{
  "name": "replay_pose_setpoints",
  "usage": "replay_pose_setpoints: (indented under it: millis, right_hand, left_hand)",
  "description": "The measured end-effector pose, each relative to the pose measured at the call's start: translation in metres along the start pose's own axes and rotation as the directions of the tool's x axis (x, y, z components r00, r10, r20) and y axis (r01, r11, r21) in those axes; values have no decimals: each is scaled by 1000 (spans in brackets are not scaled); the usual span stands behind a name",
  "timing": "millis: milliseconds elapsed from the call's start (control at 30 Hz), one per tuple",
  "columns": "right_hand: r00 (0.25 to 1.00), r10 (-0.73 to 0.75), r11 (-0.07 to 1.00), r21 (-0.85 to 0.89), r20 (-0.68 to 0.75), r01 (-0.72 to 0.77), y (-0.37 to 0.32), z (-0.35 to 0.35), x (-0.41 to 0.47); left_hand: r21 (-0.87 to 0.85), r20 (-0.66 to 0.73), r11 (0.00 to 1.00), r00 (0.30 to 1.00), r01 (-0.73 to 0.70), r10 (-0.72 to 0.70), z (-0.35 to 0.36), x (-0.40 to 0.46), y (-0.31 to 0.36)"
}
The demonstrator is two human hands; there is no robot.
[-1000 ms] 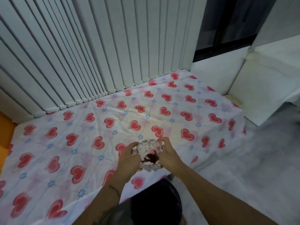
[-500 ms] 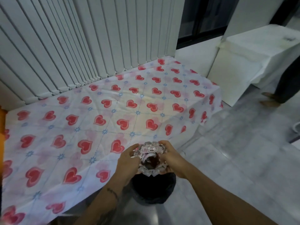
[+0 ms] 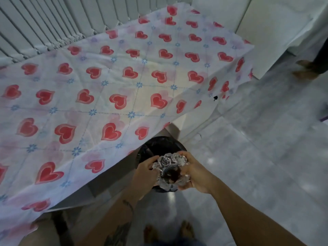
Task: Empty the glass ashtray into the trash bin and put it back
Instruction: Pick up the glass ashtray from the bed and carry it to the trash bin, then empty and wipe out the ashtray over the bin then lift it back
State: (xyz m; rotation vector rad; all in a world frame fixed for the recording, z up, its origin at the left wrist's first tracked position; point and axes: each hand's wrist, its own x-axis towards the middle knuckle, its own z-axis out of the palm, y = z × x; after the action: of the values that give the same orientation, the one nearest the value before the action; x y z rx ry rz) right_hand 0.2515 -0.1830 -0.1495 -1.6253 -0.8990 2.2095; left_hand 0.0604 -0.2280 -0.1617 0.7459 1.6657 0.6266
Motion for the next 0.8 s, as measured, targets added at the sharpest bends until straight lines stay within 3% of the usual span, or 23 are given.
replay_pose_setpoints:
  millis: [267, 467, 633, 800]
  right_hand:
    - [995, -73, 997, 24, 63, 72, 74, -44, 148]
    - [970, -147, 988, 68, 194, 136, 117, -75, 252]
    - [962, -234, 970, -33, 142, 240, 141, -84, 309]
    - [897, -443, 842, -336, 20, 423, 155, -76, 324]
  left_hand:
    - [-3, -50, 999, 998, -39, 38, 35, 138, -100]
    - [-34, -54, 992, 991, -122, 120, 48, 231, -158]
    - [78, -75, 976, 975, -204, 210, 54, 280, -191]
    - [76, -121, 967, 960, -244, 252, 57, 291, -210]
